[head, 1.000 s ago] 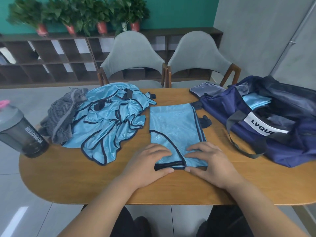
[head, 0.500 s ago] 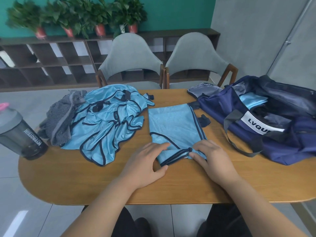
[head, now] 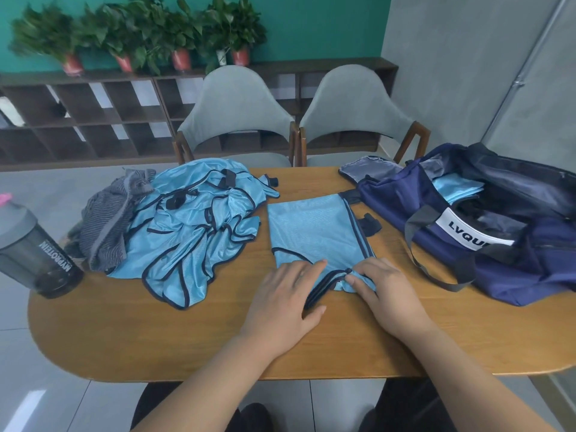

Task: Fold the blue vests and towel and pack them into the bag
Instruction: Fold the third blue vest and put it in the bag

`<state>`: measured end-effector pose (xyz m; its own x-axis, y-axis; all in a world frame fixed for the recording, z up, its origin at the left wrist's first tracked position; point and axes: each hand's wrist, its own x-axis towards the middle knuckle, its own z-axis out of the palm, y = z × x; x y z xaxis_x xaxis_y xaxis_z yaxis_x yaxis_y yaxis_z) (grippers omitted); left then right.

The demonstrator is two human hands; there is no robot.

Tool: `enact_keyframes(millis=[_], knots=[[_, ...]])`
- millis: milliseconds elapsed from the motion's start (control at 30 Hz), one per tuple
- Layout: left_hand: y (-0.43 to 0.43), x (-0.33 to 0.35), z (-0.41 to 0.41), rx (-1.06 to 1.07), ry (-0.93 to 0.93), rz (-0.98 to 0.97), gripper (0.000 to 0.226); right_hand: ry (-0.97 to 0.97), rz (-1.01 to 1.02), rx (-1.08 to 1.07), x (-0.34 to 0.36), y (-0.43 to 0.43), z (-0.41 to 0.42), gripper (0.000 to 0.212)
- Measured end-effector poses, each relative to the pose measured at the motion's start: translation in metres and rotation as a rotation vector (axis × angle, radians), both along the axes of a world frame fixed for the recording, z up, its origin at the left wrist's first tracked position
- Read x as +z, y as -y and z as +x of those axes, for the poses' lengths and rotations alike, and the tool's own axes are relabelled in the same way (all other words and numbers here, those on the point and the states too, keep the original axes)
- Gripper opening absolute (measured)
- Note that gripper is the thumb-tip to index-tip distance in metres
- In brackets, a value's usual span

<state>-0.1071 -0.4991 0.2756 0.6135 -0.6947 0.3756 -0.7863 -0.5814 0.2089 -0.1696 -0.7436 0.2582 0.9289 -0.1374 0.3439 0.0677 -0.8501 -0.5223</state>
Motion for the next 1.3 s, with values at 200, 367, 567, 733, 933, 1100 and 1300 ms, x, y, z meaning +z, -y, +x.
enact_keyframes(millis=[200, 367, 567, 733, 933, 1100, 1300], knots=[[0.012, -0.008, 0.004, 0.064, 0.111, -0.002, 0.052, -0.014, -0.021, 0.001, 0.0, 0.0, 0.0, 0.028], [0.003, 0.0, 0.015, 0.031, 0.07, 0.014, 0.048, -0.033, -0.149, 0.03, 0.006, -0.004, -0.006, 0.027], [-0.005, 0.001, 0.021, -0.052, 0.09, 0.112, 0.053, -0.101, -0.203, 0.168, 0.017, 0.01, -0.019, 0.035], [-0.005, 0.005, 0.018, -0.043, 0.134, 0.114, 0.049, -0.043, -0.301, 0.118, 0.015, 0.027, -0.031, 0.036], [-0.006, 0.01, 0.017, -0.078, 0.032, 0.173, 0.054, 0.096, -0.327, 0.056, 0.02, 0.028, -0.036, 0.033], [-0.008, 0.005, 0.015, 0.02, 0.002, 0.054, 0.038, 0.126, -0.255, 0.088, 0.028, 0.027, -0.035, 0.022], [-0.021, 0.029, -0.008, 0.075, -0.425, -0.358, 0.015, 0.114, 0.065, 0.125, 0.061, 0.027, -0.04, 0.024]])
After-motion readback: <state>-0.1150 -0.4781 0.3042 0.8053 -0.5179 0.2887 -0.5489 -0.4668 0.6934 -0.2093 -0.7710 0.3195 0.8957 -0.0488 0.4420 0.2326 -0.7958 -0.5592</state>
